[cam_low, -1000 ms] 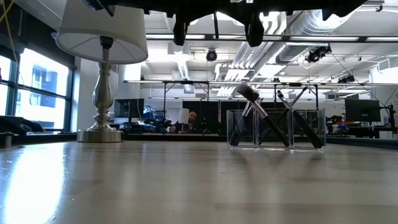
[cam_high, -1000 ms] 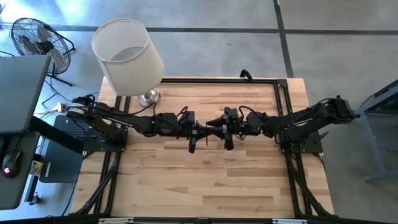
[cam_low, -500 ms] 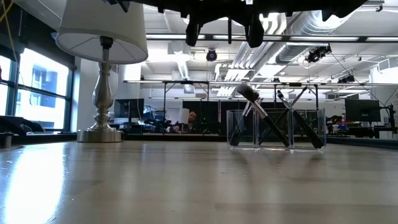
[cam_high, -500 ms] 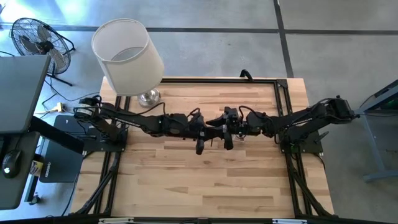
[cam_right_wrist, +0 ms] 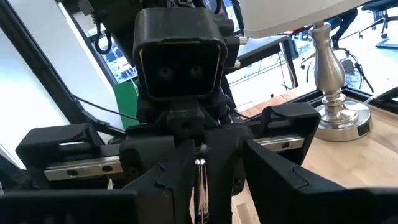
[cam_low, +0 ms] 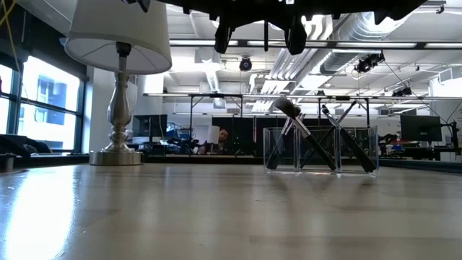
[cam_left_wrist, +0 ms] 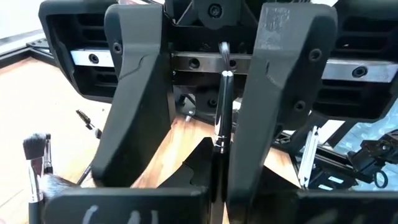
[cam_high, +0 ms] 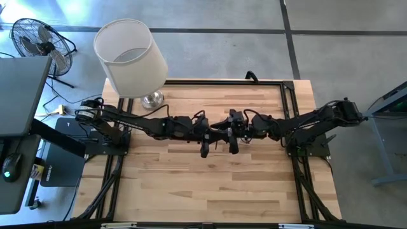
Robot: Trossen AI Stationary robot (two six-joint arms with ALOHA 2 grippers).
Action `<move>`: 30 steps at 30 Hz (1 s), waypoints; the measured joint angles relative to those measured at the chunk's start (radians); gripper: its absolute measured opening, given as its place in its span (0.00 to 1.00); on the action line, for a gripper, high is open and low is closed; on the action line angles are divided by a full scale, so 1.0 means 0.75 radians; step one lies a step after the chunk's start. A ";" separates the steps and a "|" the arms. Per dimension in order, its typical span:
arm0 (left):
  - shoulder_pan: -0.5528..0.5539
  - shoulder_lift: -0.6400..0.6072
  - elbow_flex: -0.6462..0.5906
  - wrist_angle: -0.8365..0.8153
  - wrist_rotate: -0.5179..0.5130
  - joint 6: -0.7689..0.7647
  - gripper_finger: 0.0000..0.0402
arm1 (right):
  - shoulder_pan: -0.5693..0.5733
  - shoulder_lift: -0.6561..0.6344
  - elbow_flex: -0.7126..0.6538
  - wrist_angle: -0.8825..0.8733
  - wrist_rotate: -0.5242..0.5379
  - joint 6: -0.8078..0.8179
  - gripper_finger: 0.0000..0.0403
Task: Put items in baskets/containers
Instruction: Put the black liner brush into the transparent organizer
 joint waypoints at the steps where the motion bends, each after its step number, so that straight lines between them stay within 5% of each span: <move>1: 0.000 0.000 0.000 0.000 0.001 -0.001 0.03 | 0.000 0.000 0.000 -0.002 0.002 0.000 0.32; 9: 0.002 0.000 -0.003 -0.010 -0.017 -0.010 0.03 | 0.001 -0.003 0.000 -0.026 0.006 -0.070 0.03; 18: -0.001 0.000 -0.003 -0.006 -0.001 -0.005 0.13 | 0.001 -0.003 0.001 -0.030 -0.015 -0.069 0.02; 30: 0.015 0.000 -0.002 -0.066 -0.060 0.073 0.39 | 0.000 0.001 0.001 -0.067 0.041 -0.084 0.01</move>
